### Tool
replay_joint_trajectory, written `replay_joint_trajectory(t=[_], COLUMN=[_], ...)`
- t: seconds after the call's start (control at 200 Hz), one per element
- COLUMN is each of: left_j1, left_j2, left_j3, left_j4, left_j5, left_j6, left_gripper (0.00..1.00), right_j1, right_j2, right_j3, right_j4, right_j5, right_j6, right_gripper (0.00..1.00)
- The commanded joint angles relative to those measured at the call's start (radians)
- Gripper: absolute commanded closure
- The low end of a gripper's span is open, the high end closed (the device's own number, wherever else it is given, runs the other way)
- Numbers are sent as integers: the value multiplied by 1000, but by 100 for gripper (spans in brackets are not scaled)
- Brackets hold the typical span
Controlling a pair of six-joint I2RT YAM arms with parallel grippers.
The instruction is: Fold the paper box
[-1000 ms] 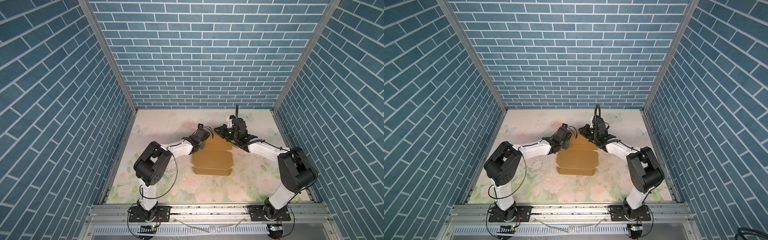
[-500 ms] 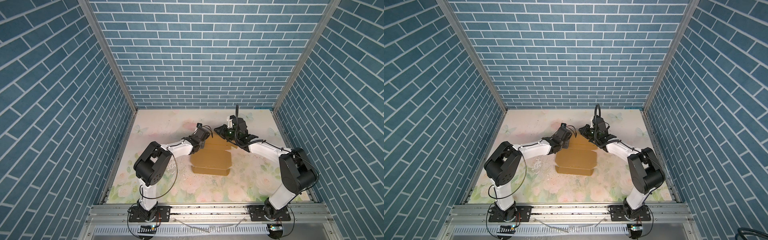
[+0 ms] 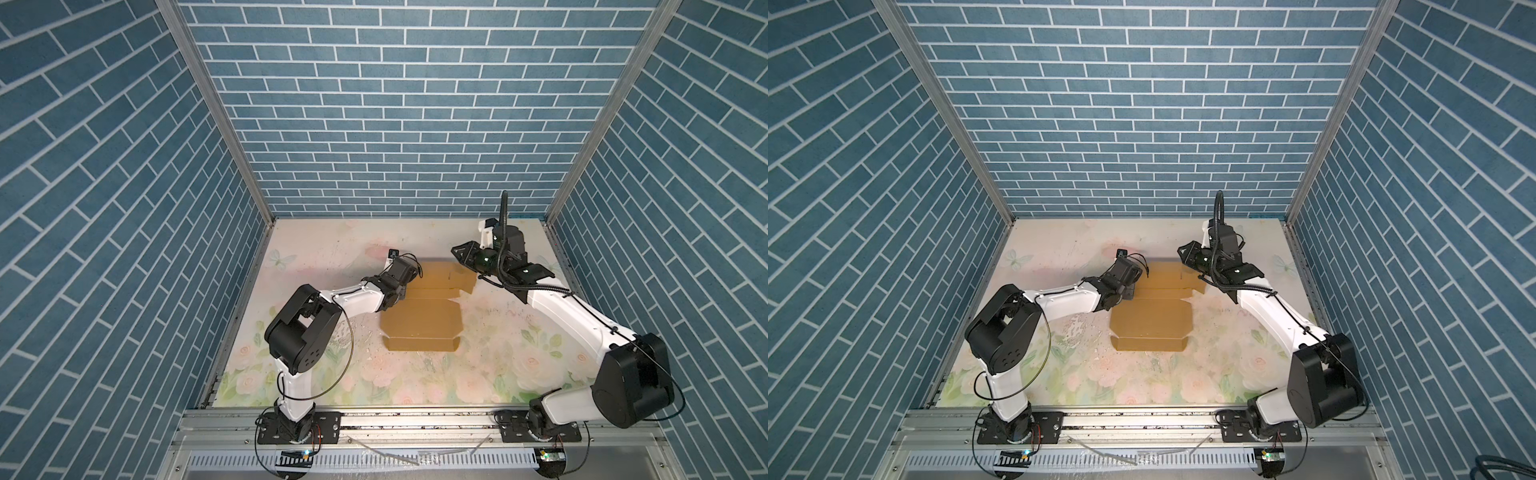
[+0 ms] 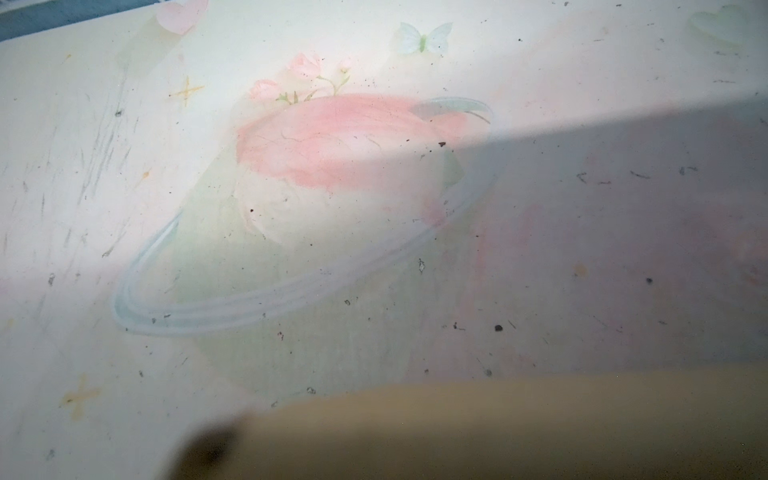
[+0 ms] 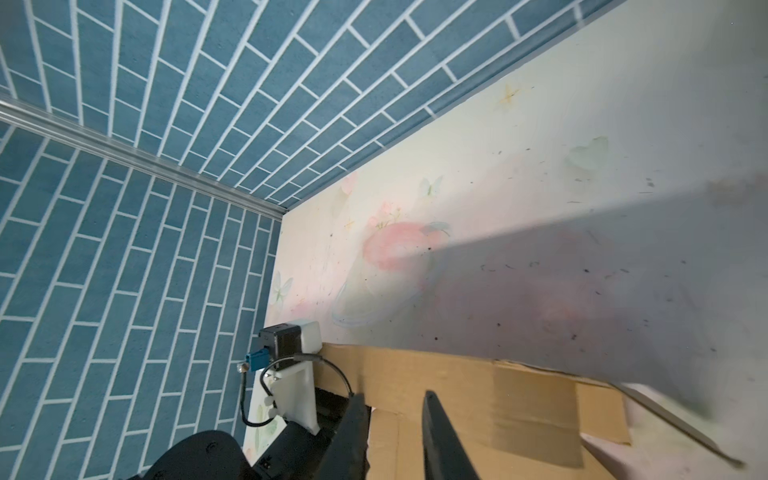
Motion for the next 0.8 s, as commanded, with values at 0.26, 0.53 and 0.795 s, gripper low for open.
replay_joint_trajectory(t=[0.26, 0.53, 0.795], left_j1=[5, 4, 3], left_j2=[-19, -18, -27], left_j3=[-28, -50, -54], left_j4=[-60, -46, -41], left_j5=[19, 36, 46], left_j6=[-18, -14, -12], left_gripper=[81, 84, 84], right_j1=[-24, -24, -21], right_j2=[-13, 43, 125], right_j3=[138, 154, 179], right_j4=[-338, -350, -317], right_j5=[40, 24, -24], right_j6=[-206, -214, -212], right_gripper=[57, 51, 50])
